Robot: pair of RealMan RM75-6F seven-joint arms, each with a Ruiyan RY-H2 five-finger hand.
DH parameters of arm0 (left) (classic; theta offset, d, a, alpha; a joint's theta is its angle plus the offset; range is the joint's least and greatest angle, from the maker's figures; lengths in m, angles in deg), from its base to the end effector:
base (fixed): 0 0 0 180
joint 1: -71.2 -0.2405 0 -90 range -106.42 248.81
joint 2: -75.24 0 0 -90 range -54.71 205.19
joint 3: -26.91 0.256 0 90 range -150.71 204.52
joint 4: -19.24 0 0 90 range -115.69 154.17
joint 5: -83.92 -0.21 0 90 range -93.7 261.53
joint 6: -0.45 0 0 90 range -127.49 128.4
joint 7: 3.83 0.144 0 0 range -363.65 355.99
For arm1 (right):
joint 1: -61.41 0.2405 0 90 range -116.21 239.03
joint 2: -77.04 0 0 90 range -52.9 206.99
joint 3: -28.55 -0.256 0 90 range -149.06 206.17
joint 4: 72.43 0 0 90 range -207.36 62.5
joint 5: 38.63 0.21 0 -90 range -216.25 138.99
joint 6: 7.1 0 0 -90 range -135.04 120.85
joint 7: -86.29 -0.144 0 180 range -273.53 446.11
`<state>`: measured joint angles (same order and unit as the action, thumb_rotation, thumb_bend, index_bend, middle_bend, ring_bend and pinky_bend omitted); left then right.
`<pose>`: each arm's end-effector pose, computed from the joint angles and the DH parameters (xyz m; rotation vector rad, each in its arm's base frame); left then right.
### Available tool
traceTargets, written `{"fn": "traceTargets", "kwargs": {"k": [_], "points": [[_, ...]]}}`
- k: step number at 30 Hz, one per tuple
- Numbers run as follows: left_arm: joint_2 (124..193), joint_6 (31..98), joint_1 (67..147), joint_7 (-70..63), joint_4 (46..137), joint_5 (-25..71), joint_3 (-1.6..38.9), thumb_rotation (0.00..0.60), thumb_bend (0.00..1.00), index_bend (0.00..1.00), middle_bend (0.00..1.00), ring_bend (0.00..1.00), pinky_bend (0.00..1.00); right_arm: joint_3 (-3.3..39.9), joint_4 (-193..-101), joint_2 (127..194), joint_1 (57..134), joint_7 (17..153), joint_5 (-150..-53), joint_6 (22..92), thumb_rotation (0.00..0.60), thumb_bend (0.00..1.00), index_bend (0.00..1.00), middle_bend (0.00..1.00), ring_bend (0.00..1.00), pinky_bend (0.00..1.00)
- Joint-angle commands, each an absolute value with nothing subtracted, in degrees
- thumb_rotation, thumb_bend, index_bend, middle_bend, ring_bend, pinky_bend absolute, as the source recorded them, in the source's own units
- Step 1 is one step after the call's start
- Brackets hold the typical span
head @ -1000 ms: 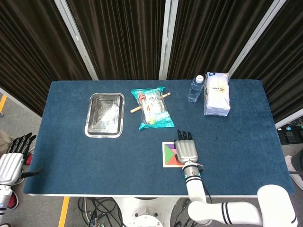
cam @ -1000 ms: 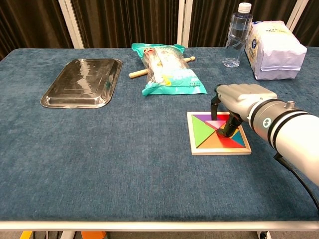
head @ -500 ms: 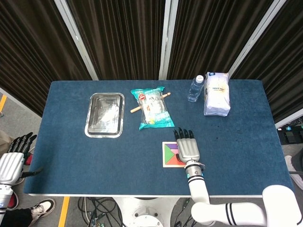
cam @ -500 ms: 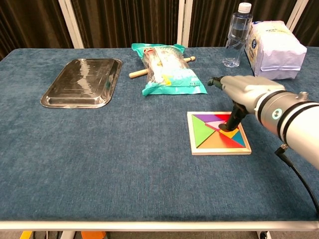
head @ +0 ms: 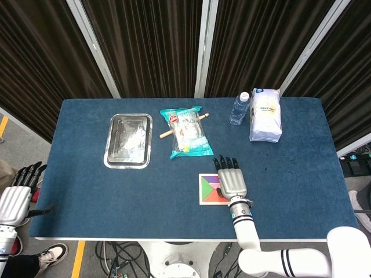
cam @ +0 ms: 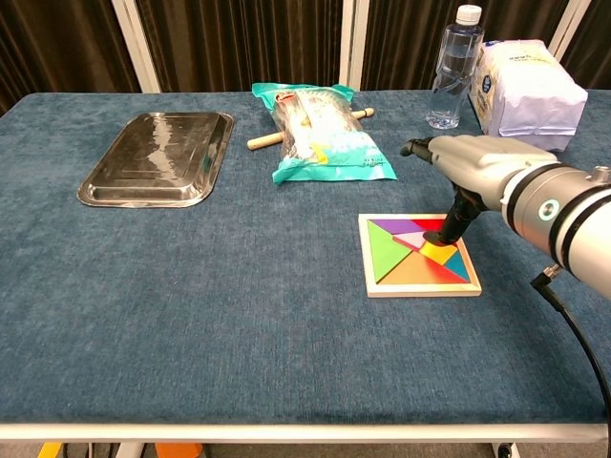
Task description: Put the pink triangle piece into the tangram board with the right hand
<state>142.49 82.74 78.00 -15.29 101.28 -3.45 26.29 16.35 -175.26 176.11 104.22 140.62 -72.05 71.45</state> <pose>-0.3385 0.1864 0.1471 -1.4278 -0.9971 -0.9374 -0.1141 -0.2838 -0.0432 1.6755 -1.0885 0.6073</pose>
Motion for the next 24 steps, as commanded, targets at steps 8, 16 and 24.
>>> {"fn": "traceTargets", "kwargs": {"k": [8, 16, 24], "points": [[142.5, 82.8, 77.9, -15.8, 100.9, -3.5, 26.4, 0.6, 0.0, 0.0, 0.0, 0.0, 0.0, 17.0, -173.2, 177.9, 104.7, 141.3, -71.2, 71.2, 0.6, 0.19, 0.0, 0.0, 0.0, 0.0], [142.5, 82.9, 77.7, -16.1, 100.7, -3.4, 26.4, 0.6, 0.0, 0.0, 0.0, 0.0, 0.0, 16.8, -172.3, 178.3, 104.9, 141.3, -71.0, 70.9, 0.6, 0.2, 0.0, 0.0, 0.0, 0.0], [142.6, 83.0, 77.7, -16.3, 100.5, -3.2, 26.3, 0.6, 0.0, 0.0, 0.0, 0.0, 0.0, 16.7, -171.0, 179.0, 105.5, 141.7, -70.5, 70.1, 0.6, 0.2, 0.0, 0.0, 0.0, 0.0]]}}
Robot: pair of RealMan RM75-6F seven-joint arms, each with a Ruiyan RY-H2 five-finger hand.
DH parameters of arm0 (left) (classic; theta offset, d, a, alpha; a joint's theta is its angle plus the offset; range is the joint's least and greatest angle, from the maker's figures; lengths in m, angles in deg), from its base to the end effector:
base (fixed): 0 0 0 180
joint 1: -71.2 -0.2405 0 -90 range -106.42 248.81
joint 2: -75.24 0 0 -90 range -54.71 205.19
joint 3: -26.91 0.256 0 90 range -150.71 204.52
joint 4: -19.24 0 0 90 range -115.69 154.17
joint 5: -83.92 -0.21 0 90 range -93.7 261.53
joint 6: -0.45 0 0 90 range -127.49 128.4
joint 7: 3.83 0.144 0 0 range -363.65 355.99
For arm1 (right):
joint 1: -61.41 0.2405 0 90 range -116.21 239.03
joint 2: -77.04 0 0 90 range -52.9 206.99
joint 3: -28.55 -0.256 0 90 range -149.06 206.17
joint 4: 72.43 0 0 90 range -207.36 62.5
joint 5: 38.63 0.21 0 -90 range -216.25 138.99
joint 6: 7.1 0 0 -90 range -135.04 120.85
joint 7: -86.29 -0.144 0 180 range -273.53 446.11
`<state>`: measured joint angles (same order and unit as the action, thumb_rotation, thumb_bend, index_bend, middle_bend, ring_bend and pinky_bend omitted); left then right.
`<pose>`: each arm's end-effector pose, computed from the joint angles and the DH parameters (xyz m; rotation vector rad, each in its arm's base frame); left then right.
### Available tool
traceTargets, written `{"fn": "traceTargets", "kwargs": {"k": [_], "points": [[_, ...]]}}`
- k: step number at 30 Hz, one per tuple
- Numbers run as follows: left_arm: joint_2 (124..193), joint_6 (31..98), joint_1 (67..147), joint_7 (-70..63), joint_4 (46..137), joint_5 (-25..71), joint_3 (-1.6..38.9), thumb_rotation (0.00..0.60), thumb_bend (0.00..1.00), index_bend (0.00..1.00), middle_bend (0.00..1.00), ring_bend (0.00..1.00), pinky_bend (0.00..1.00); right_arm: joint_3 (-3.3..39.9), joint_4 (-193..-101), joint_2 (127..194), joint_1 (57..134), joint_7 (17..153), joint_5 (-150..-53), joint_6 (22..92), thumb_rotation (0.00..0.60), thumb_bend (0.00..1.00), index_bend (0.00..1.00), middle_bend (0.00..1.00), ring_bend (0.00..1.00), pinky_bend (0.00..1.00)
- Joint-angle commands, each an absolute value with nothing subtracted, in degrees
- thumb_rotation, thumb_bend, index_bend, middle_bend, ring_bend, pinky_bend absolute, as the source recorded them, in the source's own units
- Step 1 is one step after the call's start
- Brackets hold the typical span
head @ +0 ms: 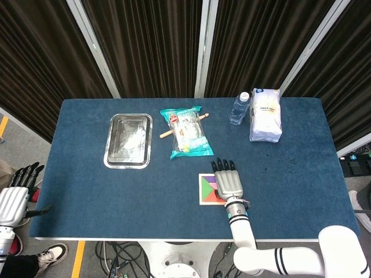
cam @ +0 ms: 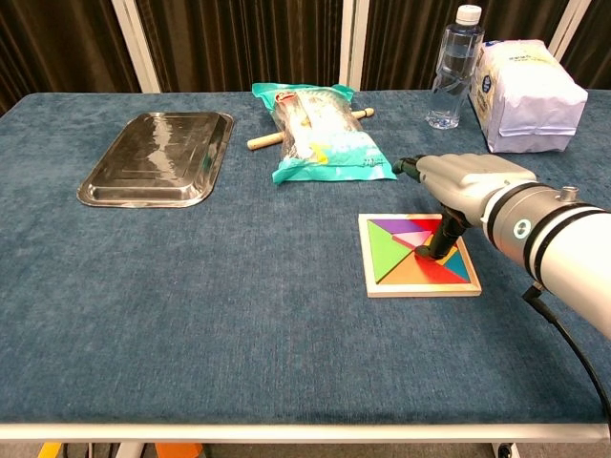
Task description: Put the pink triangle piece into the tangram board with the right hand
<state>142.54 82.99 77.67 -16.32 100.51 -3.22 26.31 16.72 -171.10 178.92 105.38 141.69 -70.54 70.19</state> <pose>-0.3423 0.1847 0.1493 -1.4148 -1.0029 -0.9384 -0.1156 -0.2857 -0.0601 1.6992 -1.0754 0.5624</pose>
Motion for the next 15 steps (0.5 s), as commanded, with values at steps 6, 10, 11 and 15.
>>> {"fn": "traceTargets", "kwargs": {"k": [6, 10, 11, 15], "points": [[142.5, 83.1, 77.6, -16.4, 100.4, -3.1, 26.3, 0.6, 0.0, 0.0, 0.0, 0.0, 0.0, 16.5, -169.9, 179.4, 105.9, 142.2, -70.2, 69.7, 0.6, 0.21, 0.0, 0.0, 0.0, 0.0], [142.5, 83.1, 77.5, -16.4, 100.2, -3.1, 26.3, 0.6, 0.0, 0.0, 0.0, 0.0, 0.0, 16.3, -169.4, 179.4, 106.1, 142.3, -70.0, 69.4, 0.6, 0.21, 0.0, 0.0, 0.0, 0.0], [142.5, 83.1, 77.5, -16.4, 100.2, -3.1, 26.3, 0.6, 0.0, 0.0, 0.0, 0.0, 0.0, 16.2, -169.4, 179.4, 106.2, 142.1, -70.0, 69.3, 0.6, 0.21, 0.0, 0.0, 0.0, 0.0], [142.5, 83.2, 77.4, -16.4, 100.2, -3.1, 26.3, 0.6, 0.0, 0.0, 0.0, 0.0, 0.0, 16.1, -169.8, 179.1, 106.0, 141.4, -70.8, 69.3, 0.6, 0.21, 0.0, 0.0, 0.0, 0.0]]}}
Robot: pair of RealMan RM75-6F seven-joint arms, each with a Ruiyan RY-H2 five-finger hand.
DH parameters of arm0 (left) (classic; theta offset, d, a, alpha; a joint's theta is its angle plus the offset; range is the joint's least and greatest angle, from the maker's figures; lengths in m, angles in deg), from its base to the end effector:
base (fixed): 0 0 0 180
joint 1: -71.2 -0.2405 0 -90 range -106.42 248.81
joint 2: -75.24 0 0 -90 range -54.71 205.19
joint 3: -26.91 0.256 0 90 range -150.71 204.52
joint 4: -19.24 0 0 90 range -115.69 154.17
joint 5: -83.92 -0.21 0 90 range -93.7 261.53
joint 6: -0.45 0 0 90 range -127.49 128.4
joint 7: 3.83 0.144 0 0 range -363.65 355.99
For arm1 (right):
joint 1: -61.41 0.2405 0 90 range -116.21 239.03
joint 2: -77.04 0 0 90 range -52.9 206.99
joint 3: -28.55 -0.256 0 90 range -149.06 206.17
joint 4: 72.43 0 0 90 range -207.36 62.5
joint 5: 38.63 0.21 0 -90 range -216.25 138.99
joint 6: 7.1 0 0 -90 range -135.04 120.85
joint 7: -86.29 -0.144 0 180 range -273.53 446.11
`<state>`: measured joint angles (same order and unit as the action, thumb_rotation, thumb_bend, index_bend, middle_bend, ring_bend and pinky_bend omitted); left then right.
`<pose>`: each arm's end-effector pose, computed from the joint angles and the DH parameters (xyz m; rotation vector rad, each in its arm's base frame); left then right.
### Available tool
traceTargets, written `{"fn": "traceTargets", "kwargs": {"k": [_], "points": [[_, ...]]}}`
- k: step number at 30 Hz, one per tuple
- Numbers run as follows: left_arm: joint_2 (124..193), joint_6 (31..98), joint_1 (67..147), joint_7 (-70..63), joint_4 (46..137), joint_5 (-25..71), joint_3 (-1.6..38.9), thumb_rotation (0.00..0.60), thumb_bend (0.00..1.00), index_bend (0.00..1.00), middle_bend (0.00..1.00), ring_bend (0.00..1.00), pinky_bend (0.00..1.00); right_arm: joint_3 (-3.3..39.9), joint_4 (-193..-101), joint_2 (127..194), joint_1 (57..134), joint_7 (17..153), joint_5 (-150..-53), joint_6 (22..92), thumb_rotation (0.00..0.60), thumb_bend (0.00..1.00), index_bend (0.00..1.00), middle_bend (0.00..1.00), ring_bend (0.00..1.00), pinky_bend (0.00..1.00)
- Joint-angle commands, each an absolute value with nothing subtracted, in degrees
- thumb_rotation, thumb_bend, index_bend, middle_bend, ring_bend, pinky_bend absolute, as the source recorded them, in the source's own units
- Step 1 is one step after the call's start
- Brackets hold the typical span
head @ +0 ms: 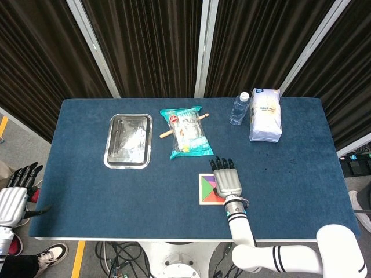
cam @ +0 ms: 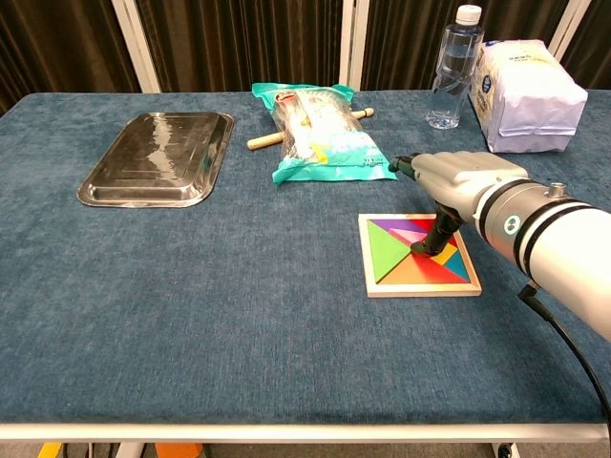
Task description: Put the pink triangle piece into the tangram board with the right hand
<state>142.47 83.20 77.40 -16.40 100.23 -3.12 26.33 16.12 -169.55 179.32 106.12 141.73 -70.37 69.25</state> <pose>-0.3442 0.1832 0.1508 -1.4098 -0.9998 -0.9332 -0.1138 -0.2916 -0.0622 1.7014 -1.0639 0.5659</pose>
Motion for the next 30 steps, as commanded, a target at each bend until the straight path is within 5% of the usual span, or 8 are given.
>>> {"fn": "traceTargets", "kwargs": {"k": [1, 30], "points": [[142.4, 83.2, 77.4, -16.4, 100.2, -3.2, 26.3, 0.6, 0.0, 0.0, 0.0, 0.0, 0.0, 16.1, -170.0, 179.0, 106.0, 141.3, -71.0, 69.4, 0.6, 0.21, 0.0, 0.0, 0.0, 0.0], [142.3, 83.2, 77.4, -16.3, 100.2, -3.4, 26.4, 0.6, 0.0, 0.0, 0.0, 0.0, 0.0, 14.9, -166.9, 180.1, 107.7, 141.0, -69.4, 67.5, 0.6, 0.22, 0.0, 0.0, 0.0, 0.0]]}}
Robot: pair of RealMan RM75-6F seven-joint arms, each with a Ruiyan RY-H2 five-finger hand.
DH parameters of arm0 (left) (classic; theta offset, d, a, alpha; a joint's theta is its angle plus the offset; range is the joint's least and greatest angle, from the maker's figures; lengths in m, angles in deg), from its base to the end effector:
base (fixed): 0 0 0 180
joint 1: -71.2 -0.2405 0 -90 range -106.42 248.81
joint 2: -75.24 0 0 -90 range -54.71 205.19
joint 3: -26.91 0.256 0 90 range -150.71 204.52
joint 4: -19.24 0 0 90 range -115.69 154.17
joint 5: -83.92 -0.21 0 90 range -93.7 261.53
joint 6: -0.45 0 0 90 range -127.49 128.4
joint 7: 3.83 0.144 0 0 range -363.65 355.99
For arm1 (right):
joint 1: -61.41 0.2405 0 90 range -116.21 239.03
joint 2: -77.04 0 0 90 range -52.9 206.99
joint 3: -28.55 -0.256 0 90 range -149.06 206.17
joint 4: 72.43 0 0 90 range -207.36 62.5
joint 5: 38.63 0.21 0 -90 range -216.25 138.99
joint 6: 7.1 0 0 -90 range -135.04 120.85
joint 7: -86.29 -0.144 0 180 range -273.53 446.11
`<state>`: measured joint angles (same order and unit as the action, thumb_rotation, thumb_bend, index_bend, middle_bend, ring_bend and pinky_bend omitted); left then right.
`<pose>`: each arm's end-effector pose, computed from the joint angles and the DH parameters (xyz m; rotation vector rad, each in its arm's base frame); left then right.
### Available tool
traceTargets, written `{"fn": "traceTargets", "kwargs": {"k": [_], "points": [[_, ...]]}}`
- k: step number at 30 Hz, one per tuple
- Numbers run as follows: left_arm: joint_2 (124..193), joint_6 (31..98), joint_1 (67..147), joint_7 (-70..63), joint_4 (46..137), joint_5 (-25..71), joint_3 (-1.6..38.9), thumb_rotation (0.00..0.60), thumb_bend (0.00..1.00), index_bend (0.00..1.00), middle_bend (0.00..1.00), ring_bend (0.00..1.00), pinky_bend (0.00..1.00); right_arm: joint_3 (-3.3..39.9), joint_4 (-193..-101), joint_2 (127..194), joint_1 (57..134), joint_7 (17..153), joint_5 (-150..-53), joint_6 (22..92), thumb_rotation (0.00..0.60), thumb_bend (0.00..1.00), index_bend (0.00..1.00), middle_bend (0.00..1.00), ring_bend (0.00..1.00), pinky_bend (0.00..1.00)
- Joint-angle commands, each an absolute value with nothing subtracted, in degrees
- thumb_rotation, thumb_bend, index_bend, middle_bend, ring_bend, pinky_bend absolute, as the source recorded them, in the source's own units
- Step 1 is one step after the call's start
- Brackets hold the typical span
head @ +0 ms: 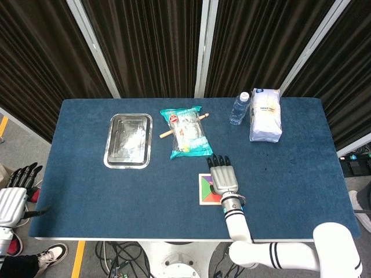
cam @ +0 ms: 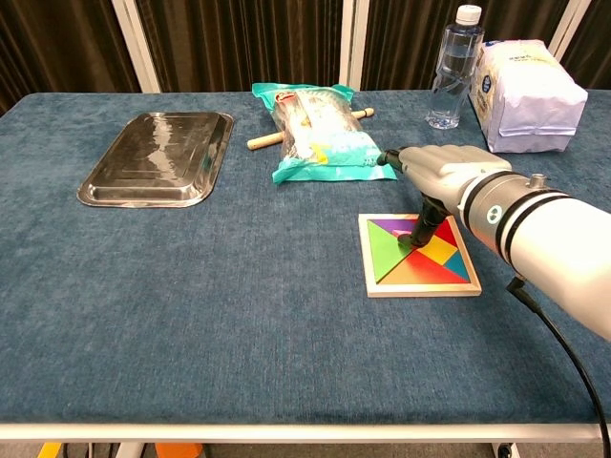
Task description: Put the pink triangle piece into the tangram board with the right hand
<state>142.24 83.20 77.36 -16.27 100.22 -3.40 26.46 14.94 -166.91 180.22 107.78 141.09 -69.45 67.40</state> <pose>-0.3443 0.1824 0.1516 -1.4173 -0.9954 -0.9281 -0.1083 -0.3014 -0.0675 1.7049 -1.0658 0.5785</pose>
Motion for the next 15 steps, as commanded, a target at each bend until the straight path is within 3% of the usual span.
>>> {"fn": "traceTargets", "kwargs": {"k": [1, 10, 15], "points": [[142.3, 83.2, 77.4, -16.3, 100.2, -3.4, 26.4, 0.6, 0.0, 0.0, 0.0, 0.0, 0.0, 14.9, -166.9, 180.0, 107.7, 141.0, -69.4, 67.5, 0.6, 0.22, 0.0, 0.0, 0.0, 0.0], [142.0, 83.3, 77.5, -15.9, 100.7, -3.6, 26.4, 0.6, 0.0, 0.0, 0.0, 0.0, 0.0, 14.7, -169.6, 178.4, 107.0, 139.0, -72.0, 68.5, 0.6, 0.22, 0.0, 0.0, 0.0, 0.0], [141.7, 83.6, 77.4, -15.2, 101.5, -3.6, 26.3, 0.6, 0.0, 0.0, 0.0, 0.0, 0.0, 16.5, -177.6, 172.0, 103.7, 135.9, -77.3, 71.6, 0.6, 0.22, 0.0, 0.0, 0.0, 0.0]]}}
